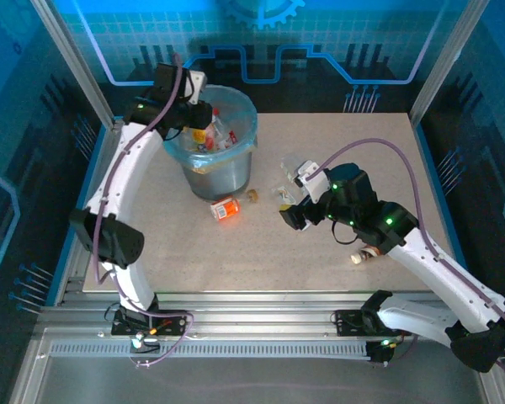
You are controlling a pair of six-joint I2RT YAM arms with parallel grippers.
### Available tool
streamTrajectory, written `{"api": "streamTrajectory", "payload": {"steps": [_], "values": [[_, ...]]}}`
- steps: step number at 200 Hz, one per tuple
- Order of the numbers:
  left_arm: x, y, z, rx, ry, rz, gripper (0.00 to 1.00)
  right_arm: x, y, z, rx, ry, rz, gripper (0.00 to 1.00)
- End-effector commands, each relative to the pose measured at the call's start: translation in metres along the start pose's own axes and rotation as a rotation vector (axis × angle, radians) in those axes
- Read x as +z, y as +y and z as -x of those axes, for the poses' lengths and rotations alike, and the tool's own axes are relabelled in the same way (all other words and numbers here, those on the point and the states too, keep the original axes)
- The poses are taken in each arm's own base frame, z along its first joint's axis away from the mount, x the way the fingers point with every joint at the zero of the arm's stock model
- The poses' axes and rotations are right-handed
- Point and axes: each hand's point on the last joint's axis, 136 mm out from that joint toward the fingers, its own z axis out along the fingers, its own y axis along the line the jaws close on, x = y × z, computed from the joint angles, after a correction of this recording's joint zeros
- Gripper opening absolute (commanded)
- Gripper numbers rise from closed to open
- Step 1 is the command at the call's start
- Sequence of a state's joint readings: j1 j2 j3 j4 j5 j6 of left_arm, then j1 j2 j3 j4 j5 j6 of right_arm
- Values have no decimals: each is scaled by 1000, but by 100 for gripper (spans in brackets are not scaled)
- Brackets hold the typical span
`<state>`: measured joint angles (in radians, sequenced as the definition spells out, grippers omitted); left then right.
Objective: Put the plastic bottles in the bin
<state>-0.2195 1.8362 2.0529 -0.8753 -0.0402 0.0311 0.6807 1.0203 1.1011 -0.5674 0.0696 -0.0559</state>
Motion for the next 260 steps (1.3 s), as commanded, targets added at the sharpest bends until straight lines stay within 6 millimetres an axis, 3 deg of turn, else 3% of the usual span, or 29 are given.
{"api": "streamTrajectory", "payload": {"steps": [1, 70, 100, 115, 125, 145, 173, 221, 260], "values": [[24, 0, -29, 21, 114, -27, 0, 4, 10, -1, -17, 9, 37, 100], [73, 1, -65, -33, 173, -64, 0, 10, 12, -4, -36, 37, 34, 100], [84, 3, -76, -54, 198, -68, 0, 10, 12, -7, -40, 48, 32, 100], [83, 3, -74, -67, 195, -76, 8, 9, 11, -7, -38, 50, 28, 100], [79, 2, -68, -77, 180, -84, 20, 8, 11, -7, -40, 49, 28, 100], [65, 1, -50, -95, 133, -99, 44, 5, 11, -5, -35, 39, 26, 100], [33, -3, -20, -94, 41, -111, 66, 0, 7, -1, -24, 26, -1, 100], [-43, -9, 28, -97, -163, -127, 77, -10, -23, -4, 82, 37, -172, 100], [-103, -21, 42, -116, -294, -176, 77, -24, -69, -26, 277, 119, -396, 100]]}}
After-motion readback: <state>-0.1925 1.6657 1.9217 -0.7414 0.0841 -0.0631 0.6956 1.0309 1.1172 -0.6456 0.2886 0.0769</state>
